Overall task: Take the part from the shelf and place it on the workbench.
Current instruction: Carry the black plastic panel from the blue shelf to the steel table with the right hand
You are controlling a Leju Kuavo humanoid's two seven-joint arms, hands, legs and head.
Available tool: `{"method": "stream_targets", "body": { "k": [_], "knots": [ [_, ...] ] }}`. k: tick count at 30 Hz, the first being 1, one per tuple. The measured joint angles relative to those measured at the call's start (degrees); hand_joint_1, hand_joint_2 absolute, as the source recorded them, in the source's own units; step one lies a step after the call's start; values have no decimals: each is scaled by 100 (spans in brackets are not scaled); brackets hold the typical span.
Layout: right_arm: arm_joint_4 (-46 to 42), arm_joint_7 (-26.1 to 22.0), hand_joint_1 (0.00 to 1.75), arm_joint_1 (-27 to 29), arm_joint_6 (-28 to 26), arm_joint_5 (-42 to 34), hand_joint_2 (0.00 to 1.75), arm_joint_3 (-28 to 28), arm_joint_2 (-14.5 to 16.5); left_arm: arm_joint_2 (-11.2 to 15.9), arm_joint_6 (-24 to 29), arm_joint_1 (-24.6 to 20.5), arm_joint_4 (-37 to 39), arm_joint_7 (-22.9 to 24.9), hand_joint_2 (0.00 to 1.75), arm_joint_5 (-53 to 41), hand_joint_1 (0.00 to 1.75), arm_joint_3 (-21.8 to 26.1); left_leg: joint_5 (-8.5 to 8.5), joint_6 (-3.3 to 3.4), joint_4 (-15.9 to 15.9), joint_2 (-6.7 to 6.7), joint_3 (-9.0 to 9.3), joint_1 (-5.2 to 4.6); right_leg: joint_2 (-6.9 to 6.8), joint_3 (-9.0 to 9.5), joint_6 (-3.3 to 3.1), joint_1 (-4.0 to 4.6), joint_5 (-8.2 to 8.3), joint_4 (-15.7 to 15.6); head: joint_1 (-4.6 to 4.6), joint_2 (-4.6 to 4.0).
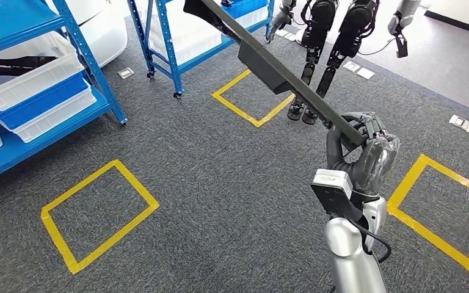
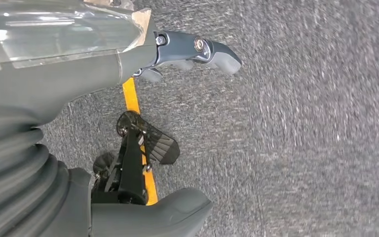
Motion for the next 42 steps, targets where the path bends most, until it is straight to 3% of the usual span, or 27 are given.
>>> {"method": "stream_targets", "body": {
  "k": [1,3,4,6,7,9,10,11,12,14,16,18,19,21,23,25,26,27,29,31,33,34,36,38,40,41,42],
  "knots": [
    [-2,27,175,0,-1,80,175,-2,7,2,13,0,-2,14,175,-5,0,12,-17,-30,10,57,13,-24,-48,47,-33,16,20,-94,-12,0],
    [-4,95,175,9,-6,252,175,-20,15,-3,26,-2,-2,45,175,-35,0,28,-44,-75,15,164,29,-16,112,25,-103,7,47,-92,-49,0],
    [-8,126,175,11,-10,327,175,-33,16,-3,22,-3,-3,57,175,-55,0,30,-93,-100,56,108,21,10,189,17,-129,-7,60,-94,-50,0],
    [-17,166,175,14,-21,445,175,-55,27,-6,-10,9,-3,59,175,-95,0,30,-374,-143,434,-217,-133,54,335,8,-215,-35,92,-101,-60,0],
    [-20,177,175,18,-27,484,175,-60,35,-4,-37,17,-3,52,175,-109,0,30,-583,-149,799,-416,-291,63,404,-1,-247,-25,100,-100,-64,0],
    [-20,200,175,41,-40,532,175,-71,45,-7,-93,33,-2,29,175,-135,0,30,-887,-142,1542,-584,-647,62,555,-10,-284,2,108,-98,-73,0],
    [-19,219,175,58,-49,568,175,-80,46,-7,-113,36,-2,19,175,-152,0,30,-890,-134,1705,-605,-740,62,640,-10,-285,11,109,-96,-72,0],
    [-20,247,175,78,-60,635,175,-92,46,-6,-124,38,-3,13,175,-170,0,30,-780,-122,1645,-619,-727,64,725,-4,-284,15,110,-95,-73,0],
    [-27,283,175,99,-74,738,175,-107,47,-5,-129,40,-3,10,175,-199,0,30,-580,-106,1375,-653,-612,68,807,4,-282,15,111,-93,-73,0],
    [-57,367,175,132,-117,1003,175,-139,55,-1,-129,41,-4,32,175,-255,0,30,-198,-74,600,-940,-267,96,950,3,-266,27,117,-80,-72,0],
    [-106,455,175,160,-168,1262,175,-179,69,4,-128,42,-4,73,175,-293,0,29,-77,-62,186,-1163,-92,102,1072,-43,-221,37,140,-74,-67,0],
    [-169,528,175,197,-201,1450,175,-234,76,0,-134,40,-4,93,175,-300,0,30,-73,-23,136,-1071,-80,64,1200,-108,-133,29,184,-103,-68,0],
    [-203,555,175,218,-210,1507,175,-270,76,-4,-151,36,-5,93,175,-299,0,31,-49,19,105,-996,-69,55,1164,-141,-98,24,188,-91,-69,0],
    [-251,594,175,233,-215,1565,175,-333,74,-9,-209,35,-8,95,175,-291,0,33,-2,106,38,-829,-46,55,871,-309,-85,46,42,194,-43,0],
    [-271,635,175,238,-218,1598,175,-381,72,-8,-288,41,-9,96,175,-265,0,42,5,146,24,-648,-45,34,575,-653,-114,53,-284,913,-16,0],
    [-274,681,175,257,-218,1625,175,-447,65,-9,-356,44,-9,96,175,-242,0,60,0,153,26,-470,-50,13,523,-910,-84,40,-479,1484,-10,0],
    [-274,702,175,268,-218,1637,175,-490,58,-11,-373,43,-9,96,175,-241,0,67,-3,152,27,-391,-50,8,511,-880,-46,37,-452,1469,-8,0],
    [-274,723,175,278,-218,1649,175,-537,51,-15,-384,41,-9,96,175,-243,0,71,-7,147,28,-317,-46,5,479,-725,-3,34,-348,1212,-7,0],
    [-274,759,175,290,-218,1672,175,-632,40,-24,-386,36,-9,98,175,-249,0,79,-29,115,33,-188,-27,-11,267,-246,40,51,-79,373,-7,0],
    [-274,779,175,308,-219,1689,175,-729,36,-25,-382,35,-9,100,175,-265,0,100,-60,63,40,-89,-8,-43,107,12,-14,94,63,-107,-14,0],
    [-275,785,175,364,-222,1669,175,-865,29,-26,-372,28,-9,109,175,-284,0,117,-84,16,37,11,15,-50,183,12,-92,120,94,-149,-21,0],
    [-276,778,175,398,-225,1631,175,-944,24,-26,-361,22,-10,117,175,-291,0,120,-109,-12,52,16,21,-34,244,12,-125,92,108,-160,-25,0],
    [-279,736,175,453,-233,1482,175,-1083,16,-25,-336,18,-11,136,175,-297,0,132,-300,-63,287,-188,-60,-1,359,22,-206,37,141,-182,-37,0],
    [-273,638,175,522,-250,1271,175,-1200,13,-24,-315,29,-11,161,175,-296,0,162,-691,-98,970,-490,-359,15,471,17,-266,19,157,-185,-57,0],
    [-244,520,175,612,-277,1077,175,-1313,13,-23,-308,43,-11,181,175,-281,0,207,-933,-115,1621,-591,-676,18,603,10,-283,28,160,-183,-64,0],
    [-223,469,175,648,-293,1002,175,-1364,13,-21,-303,48,-11,186,175,-267,0,233,-890,-114,1684,-602,-720,20,676,10,-282,29,161,-180,-65,0],
    [-200,423,175,676,-307,938,175,-1410,12,-19,-292,51,-11,187,175,-251,0,259,-738,-108,1525,-619,-657,27,751,13,-280,28,162,-175,-65,0]
  ]
}}
